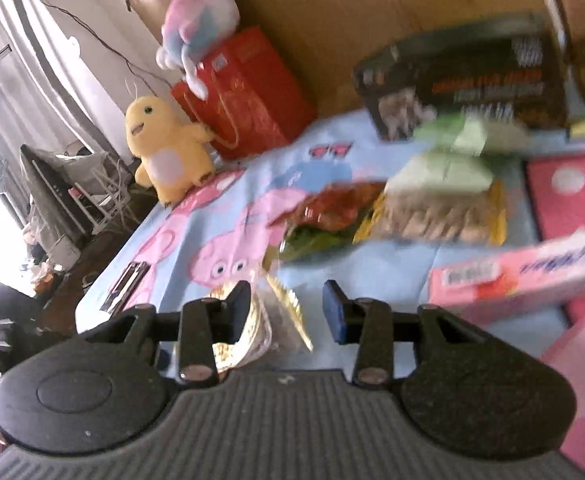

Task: Organize snacks
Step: 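Grasp the clear bag of bread snack with the left gripper, then lower the bread snack bag into the tin box and release it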

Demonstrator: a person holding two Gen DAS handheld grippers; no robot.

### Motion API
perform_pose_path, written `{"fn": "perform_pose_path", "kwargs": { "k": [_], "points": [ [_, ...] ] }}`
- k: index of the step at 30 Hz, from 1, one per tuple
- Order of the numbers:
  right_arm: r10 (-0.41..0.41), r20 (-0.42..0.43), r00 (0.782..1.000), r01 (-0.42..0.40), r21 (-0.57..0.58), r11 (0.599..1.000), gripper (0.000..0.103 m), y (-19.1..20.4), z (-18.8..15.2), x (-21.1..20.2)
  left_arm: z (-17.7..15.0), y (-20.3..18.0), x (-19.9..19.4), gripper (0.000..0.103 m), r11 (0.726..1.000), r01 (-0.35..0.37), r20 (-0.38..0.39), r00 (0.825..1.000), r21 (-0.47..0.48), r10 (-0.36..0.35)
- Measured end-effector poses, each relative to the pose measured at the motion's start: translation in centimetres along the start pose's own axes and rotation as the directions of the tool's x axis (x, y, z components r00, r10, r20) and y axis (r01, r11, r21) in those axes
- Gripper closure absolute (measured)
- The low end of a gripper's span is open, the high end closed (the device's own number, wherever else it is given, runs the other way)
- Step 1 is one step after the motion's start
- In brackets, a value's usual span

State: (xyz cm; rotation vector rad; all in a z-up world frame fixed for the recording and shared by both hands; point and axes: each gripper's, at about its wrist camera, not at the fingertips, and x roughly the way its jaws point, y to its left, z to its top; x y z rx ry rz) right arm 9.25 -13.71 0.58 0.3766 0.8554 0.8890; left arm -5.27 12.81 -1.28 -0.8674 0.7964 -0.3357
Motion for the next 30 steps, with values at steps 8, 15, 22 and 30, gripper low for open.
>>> {"fn": "perform_pose_path", "kwargs": {
  "k": [8, 15, 22, 30],
  "points": [
    [0.038, -0.073, 0.997, -0.058, -0.288, 0.956, 0.06, 4.7, -4.8, -4.7, 1.0, -0.9, 1.3, 0.043, 0.997, -0.015, -0.019, 1.0, 0.069, 0.017],
    [-0.129, -0.038, 0.991, 0.094, -0.488, 0.868, 0.041, 6.3, -6.6, -4.2, 0.9, -2.2, 1.1, 0.04, 0.981, -0.079, 0.009, 0.997, 0.179, 0.079],
    [-0.134, -0.009, 0.991, 0.109, -0.527, 0.843, 0.042, 6.8, -6.6, -1.9, -0.3, -3.0, 1.5, 0.059, 0.954, -0.119, 0.01, 0.993, 0.275, 0.121],
    [-0.165, 0.121, 0.979, 0.204, -0.527, 0.825, 0.054, 7.6, -4.6, -3.3, 3.9, -7.5, 2.8, 0.059, 0.941, -0.031, 0.032, 0.999, 0.337, 0.022]
  ]
}}
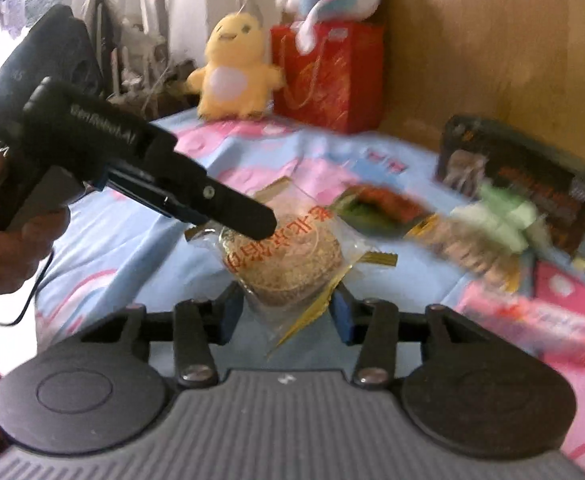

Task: Organize snacks
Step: 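Lower the bread snack bag into the tin box and release it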

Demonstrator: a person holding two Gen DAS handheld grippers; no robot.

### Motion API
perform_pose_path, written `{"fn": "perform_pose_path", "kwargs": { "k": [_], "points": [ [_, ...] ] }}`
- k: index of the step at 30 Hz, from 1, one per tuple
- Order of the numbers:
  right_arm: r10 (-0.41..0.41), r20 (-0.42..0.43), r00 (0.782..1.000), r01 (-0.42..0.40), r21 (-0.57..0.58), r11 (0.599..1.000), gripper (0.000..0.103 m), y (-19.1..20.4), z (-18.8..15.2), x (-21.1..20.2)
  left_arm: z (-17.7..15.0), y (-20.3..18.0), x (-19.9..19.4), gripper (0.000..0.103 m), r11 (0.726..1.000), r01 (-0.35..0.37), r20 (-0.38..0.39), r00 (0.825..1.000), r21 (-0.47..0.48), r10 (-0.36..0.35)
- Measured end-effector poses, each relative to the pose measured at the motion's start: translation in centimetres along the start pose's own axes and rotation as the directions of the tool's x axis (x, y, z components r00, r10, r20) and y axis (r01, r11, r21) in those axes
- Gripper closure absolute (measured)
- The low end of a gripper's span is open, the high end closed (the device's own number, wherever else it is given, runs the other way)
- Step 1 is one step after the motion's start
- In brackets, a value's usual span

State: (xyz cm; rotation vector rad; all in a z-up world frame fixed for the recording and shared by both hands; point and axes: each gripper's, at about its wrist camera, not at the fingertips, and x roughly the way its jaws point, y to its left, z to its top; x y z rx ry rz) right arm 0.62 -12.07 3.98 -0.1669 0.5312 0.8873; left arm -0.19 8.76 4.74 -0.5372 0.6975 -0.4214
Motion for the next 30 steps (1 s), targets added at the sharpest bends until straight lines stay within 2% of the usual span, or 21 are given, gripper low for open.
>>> {"fn": "perform_pose_path", "kwargs": {
  "k": [5, 9, 12, 13, 16, 22, 26, 30],
  "points": [
    [-0.097, 0.101, 0.99, 0.096, 0.013, 0.995, 0.054, -3.4, 2.8, -1.0, 5.1, -1.9, 3.0, 0.059, 0.999, 0.026, 0.018, 0.999, 0.044, -0.027],
    [-0.18, 0.132, 0.975, 0.183, -0.018, 0.983, 0.055, -5.9, 4.8, -0.2, 9.4, -2.8, 6.4, 0.059, 0.997, 0.012, 0.041, 0.999, 0.074, -0.015],
    [-0.192, 0.149, 0.97, 0.18, 0.09, 0.98, 0.059, -10.1, 6.8, 0.8, 12.6, -2.3, 9.4, 0.058, 0.998, -0.002, 0.046, 0.999, 0.055, -0.001],
    [-0.199, 0.144, 0.969, 0.182, 0.119, 0.976, 0.062, -11.3, 7.5, 1.4, 13.5, -2.1, 10.3, 0.058, 0.999, -0.01, 0.047, 0.999, 0.051, 0.008],
    [-0.203, 0.11, 0.973, 0.182, 0.18, 0.967, 0.062, -14.9, 9.4, 3.7, 15.8, -1.2, 13.0, 0.058, 0.999, -0.042, 0.047, 0.998, 0.029, 0.041],
    [-0.248, 0.037, 0.968, 0.234, 0.214, 0.948, 0.063, -18.1, 10.6, 7.5, 17.3, -0.3, 17.1, 0.058, 0.989, -0.14, 0.041, 0.99, 0.041, 0.138],
    [-0.301, 0.003, 0.954, 0.29, 0.258, 0.922, 0.062, -19.0, 10.1, 8.7, 17.0, -1.3, 18.4, 0.055, 0.951, -0.282, 0.085, 0.958, 0.129, 0.272],
    [-0.328, 0.042, 0.944, 0.301, 0.301, 0.905, 0.061, -18.9, 9.4, 7.3, 15.8, -2.0, 17.5, 0.055, 0.93, -0.329, 0.126, 0.942, 0.167, 0.31]
  ]
}}
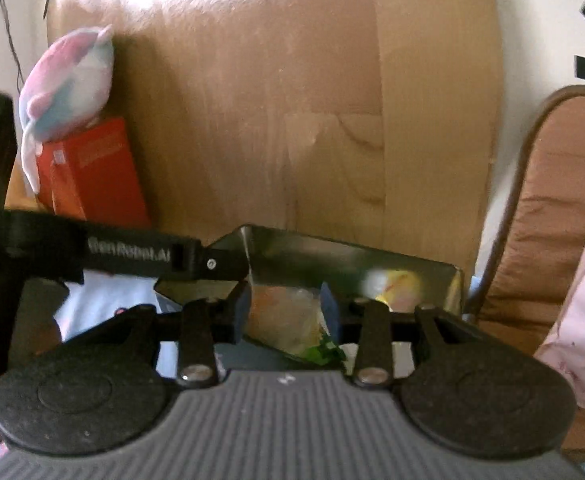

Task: Organize snacks

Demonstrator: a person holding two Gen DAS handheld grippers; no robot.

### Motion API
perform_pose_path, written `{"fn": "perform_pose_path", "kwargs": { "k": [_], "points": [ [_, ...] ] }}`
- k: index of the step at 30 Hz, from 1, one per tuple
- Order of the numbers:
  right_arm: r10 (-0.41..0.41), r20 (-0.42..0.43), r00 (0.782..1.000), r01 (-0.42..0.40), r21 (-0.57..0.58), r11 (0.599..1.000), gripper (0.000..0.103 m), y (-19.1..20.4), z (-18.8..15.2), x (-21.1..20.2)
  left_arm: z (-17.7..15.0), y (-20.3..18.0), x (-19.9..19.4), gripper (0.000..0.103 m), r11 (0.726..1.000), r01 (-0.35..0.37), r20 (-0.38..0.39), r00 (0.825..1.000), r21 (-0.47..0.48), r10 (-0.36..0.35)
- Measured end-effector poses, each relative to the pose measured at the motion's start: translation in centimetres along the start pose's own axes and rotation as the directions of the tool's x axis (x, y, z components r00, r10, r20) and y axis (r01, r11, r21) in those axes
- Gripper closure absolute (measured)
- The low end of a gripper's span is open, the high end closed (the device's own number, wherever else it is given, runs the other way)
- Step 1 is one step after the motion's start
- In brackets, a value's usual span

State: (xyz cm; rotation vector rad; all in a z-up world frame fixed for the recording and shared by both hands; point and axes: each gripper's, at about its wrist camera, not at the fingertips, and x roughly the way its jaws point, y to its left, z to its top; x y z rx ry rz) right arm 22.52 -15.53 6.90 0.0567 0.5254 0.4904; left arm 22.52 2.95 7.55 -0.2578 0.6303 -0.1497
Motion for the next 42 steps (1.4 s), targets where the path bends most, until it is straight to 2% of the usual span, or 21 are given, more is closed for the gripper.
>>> {"fn": "perform_pose_path", "kwargs": {
  "k": [4, 9, 13, 18, 26, 29, 32, 35, 39, 42],
  "points": [
    [0.009, 0.055, 0.998, -0.012, 0.057, 0.998, 0.061, -0.1, -1.0, -3.2, -1.7, -0.8, -2.3, 0.05, 0.997, -0.054, 0.042, 0.998, 0.051, 0.052],
    [0.001, 0.112, 0.994, -0.014, 0.122, 0.992, 0.06, 0.9, -4.3, -6.9, -4.8, -1.9, -5.7, 0.049, 0.989, -0.11, 0.079, 0.992, 0.103, 0.102],
    [-0.041, 0.12, 0.992, 0.019, 0.181, 0.983, 0.058, 1.7, -7.2, -8.4, -7.2, -2.0, -7.7, 0.049, 0.987, -0.125, 0.084, 0.99, 0.104, 0.116],
    [-0.128, 0.139, 0.982, 0.108, 0.144, 0.984, 0.056, 3.6, -10.5, -10.3, -10.5, -2.1, -9.2, 0.049, 0.977, -0.169, 0.08, 0.984, 0.131, 0.16],
    [-0.184, 0.158, 0.97, 0.154, 0.184, 0.971, 0.056, 4.2, -13.3, -12.6, -15.2, -1.4, -10.7, 0.048, 0.969, -0.218, 0.065, 0.975, 0.119, 0.212],
    [-0.2, 0.158, 0.967, 0.167, 0.2, 0.966, 0.056, 4.3, -14.1, -13.1, -16.1, -1.2, -11.0, 0.042, 0.962, -0.241, 0.085, 0.969, 0.125, 0.231],
    [-0.198, 0.153, 0.968, 0.162, 0.222, 0.961, 0.056, 4.1, -14.3, -13.1, -16.4, -0.9, -11.2, 0.042, 0.964, -0.242, 0.101, 0.968, 0.111, 0.231],
    [-0.197, 0.139, 0.971, 0.155, 0.267, 0.951, 0.051, 3.4, -14.5, -13.1, -16.4, -0.5, -11.4, 0.041, 0.969, -0.232, 0.114, 0.969, 0.088, 0.221],
    [-0.196, 0.12, 0.973, 0.146, 0.336, 0.93, 0.05, 2.4, -14.8, -13.0, -16.5, -0.2, -11.5, 0.04, 0.972, -0.224, 0.12, 0.97, 0.077, 0.214],
    [-0.189, 0.119, 0.975, 0.141, 0.331, 0.933, 0.05, 2.4, -14.8, -12.9, -16.6, -0.4, -11.7, 0.038, 0.969, -0.229, 0.135, 0.967, 0.089, 0.216]
  ]
}}
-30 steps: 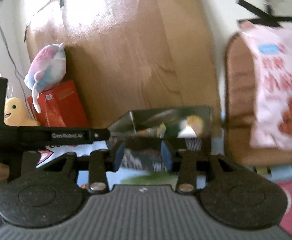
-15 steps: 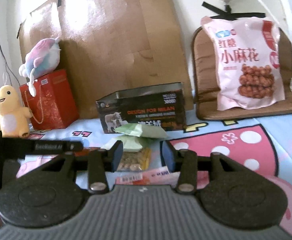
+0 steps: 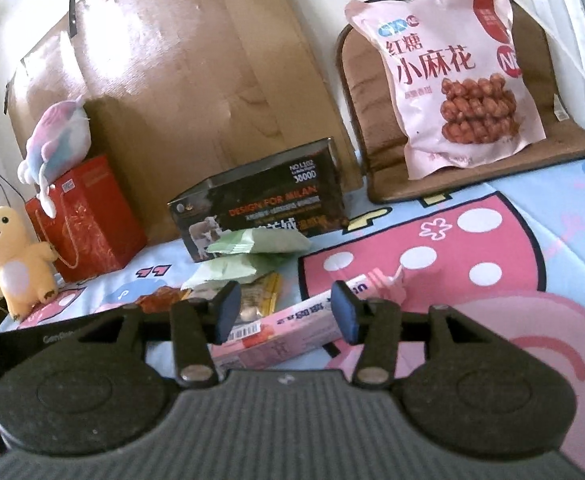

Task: Organize snacks

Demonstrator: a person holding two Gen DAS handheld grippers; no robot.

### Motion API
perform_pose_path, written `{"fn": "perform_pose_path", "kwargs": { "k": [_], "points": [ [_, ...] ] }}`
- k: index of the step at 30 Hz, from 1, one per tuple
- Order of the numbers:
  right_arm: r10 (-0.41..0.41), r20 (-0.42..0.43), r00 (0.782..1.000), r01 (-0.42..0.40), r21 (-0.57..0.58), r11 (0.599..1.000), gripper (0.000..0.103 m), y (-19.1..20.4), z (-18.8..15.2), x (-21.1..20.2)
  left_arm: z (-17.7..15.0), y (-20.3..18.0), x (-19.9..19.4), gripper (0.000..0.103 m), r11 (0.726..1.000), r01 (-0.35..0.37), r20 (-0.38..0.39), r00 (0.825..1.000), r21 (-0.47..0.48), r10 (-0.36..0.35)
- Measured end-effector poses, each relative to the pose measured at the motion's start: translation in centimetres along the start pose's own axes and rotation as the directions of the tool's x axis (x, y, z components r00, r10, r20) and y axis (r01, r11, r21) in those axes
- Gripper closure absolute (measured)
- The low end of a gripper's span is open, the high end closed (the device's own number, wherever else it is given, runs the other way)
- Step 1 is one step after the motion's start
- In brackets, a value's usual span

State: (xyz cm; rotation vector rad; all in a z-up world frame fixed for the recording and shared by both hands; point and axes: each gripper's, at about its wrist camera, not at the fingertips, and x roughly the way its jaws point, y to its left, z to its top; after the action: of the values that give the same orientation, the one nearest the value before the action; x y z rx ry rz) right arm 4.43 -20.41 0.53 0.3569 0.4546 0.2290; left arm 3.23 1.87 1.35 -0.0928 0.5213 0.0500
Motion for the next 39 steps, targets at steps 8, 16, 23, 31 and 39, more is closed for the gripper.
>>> {"fn": "perform_pose_path", "kwargs": {
  "k": [8, 16, 23, 31, 39],
  "points": [
    [0.006, -0.005, 1.0, -0.006, 0.008, 1.0, 0.048, -0.2, 0.0, 0.0, -0.1, -0.8, -0.2, 0.036, 0.999, -0.028, 0.016, 0.999, 0.045, 0.028],
    [0.009, -0.007, 1.0, -0.009, 0.006, 1.0, 0.046, -0.1, 0.0, 0.0, -0.2, -0.9, 0.0, 0.033, 0.997, -0.05, 0.005, 0.999, 0.062, 0.05],
    [0.013, -0.011, 1.0, -0.013, 0.003, 1.0, 0.045, 0.0, 0.0, 0.1, -0.2, -1.5, -0.1, 0.025, 0.992, -0.069, 0.018, 0.998, 0.104, 0.067],
    [0.013, -0.01, 1.0, -0.013, 0.004, 1.0, 0.043, 0.0, -0.1, 0.0, -0.2, -1.9, 0.1, 0.024, 0.989, -0.072, 0.011, 0.997, 0.127, 0.071],
    [0.017, -0.013, 1.0, -0.017, -0.002, 1.0, 0.042, 0.0, 0.0, 0.2, -0.2, -2.3, 0.5, 0.023, 0.985, -0.075, -0.015, 0.997, 0.157, 0.079]
  ]
}}
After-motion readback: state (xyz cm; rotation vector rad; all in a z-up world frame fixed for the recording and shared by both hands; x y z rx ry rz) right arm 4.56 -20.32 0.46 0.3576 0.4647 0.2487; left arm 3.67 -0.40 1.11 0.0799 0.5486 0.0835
